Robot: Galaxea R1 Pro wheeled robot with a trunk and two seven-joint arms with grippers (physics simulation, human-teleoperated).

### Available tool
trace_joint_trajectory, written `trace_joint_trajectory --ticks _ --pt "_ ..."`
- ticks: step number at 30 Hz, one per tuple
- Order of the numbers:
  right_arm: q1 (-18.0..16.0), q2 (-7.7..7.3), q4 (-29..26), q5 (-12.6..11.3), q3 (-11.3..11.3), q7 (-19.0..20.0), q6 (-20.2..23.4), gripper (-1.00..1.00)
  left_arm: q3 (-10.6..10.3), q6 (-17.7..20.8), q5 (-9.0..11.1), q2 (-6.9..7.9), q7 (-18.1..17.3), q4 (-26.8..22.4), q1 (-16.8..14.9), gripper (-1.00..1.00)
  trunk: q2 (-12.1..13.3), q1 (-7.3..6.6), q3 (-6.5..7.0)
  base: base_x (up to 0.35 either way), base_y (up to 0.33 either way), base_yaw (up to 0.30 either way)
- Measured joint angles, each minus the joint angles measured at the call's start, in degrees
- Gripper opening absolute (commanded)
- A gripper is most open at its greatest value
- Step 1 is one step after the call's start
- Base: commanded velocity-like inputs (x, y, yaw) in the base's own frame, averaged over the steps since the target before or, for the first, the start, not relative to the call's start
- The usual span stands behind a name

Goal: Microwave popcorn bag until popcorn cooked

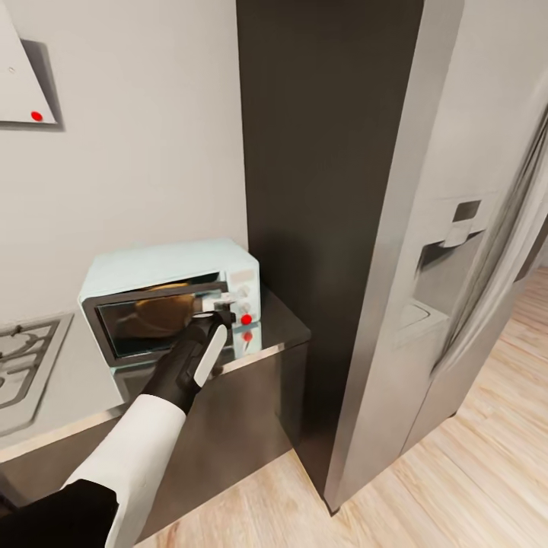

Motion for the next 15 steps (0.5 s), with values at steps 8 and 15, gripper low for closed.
trace_joint_trajectory --ticks 8,15 --pt "0.0 -0.08 0.0 -0.03 0.0 0.0 0.0 1.0 0.03 0.25 -0.52 0.62 0.12 0.02 0.01 1.0 0.0 0.0 0.0 0.146 0.0 0.0" --pt "0.0 -0.09 0.0 -0.02 0.0 0.0 0.0 1.0 0.06 0.79 -1.9 0.66 0.34 0.08 -0.01 1.0 0.0 0.0 0.0 0.114 0.0 0.0"
